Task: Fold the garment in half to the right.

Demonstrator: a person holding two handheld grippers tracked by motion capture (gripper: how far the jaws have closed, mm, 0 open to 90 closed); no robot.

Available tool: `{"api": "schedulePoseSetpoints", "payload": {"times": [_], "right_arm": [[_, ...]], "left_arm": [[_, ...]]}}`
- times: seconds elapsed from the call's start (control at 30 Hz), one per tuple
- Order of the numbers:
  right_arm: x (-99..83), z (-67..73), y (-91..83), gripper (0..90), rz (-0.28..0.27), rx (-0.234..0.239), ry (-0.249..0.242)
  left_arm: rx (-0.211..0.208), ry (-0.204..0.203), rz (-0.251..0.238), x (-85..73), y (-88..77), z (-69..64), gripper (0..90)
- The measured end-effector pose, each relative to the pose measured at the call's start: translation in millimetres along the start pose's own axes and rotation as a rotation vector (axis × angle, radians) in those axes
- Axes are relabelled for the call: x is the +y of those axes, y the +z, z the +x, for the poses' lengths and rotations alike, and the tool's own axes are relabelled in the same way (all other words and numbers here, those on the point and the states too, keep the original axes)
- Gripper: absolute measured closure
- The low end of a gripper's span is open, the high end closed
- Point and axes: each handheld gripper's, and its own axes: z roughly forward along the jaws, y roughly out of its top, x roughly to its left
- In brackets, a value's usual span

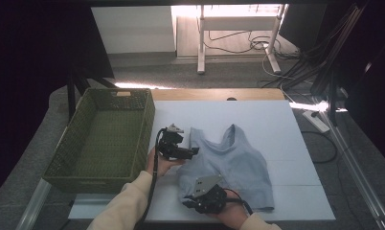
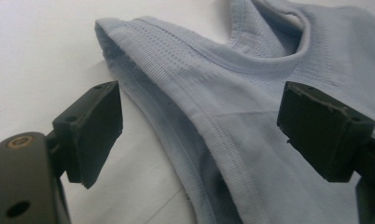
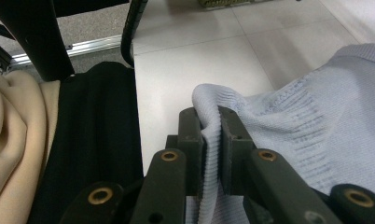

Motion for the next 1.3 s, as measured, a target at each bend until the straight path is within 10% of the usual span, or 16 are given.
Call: {"api": "schedulePoseSetpoints", "payload": {"times": [1.3], "right_arm": [[-0.8, 0.2, 1.4, 80.3, 0.009, 0.006, -0.011]], "left_arm": [[0.064, -0.003, 0.088, -0.1, 36.8, 12.8, 15.3]]}}
